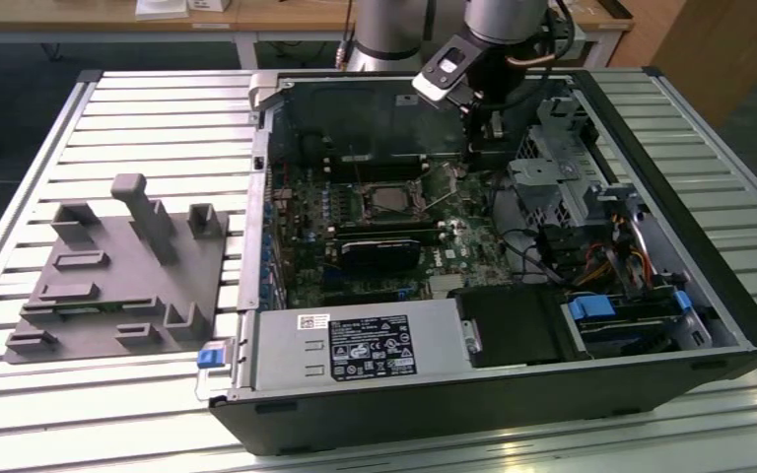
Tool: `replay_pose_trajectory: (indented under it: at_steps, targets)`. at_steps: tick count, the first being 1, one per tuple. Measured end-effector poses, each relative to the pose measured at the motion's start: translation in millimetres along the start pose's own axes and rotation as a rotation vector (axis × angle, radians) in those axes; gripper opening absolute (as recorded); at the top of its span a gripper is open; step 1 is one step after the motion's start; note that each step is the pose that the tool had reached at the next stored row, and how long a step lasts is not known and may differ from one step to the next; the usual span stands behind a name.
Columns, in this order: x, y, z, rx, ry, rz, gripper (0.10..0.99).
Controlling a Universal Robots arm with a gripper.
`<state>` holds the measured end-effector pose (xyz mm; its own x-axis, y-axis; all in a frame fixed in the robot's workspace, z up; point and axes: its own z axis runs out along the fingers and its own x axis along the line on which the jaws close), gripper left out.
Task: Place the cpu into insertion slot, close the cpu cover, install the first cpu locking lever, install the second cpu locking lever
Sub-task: 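Close the cpu cover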
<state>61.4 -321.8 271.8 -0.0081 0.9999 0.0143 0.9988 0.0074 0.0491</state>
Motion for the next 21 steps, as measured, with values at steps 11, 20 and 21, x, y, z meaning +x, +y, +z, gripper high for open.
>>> replay_pose_trajectory:
  at_steps: [11, 20, 21]
  targets:
    - [0.0, 0.2, 0.6, 0.000, 0.0001, 0.000, 0.106]
    - [-0.1, 1.2, 6.1, 0.007, 0.0001, 0.000, 0.106]
    - [-0.1, 1.8, 6.6, 0.008, 0.0001, 0.000, 0.106]
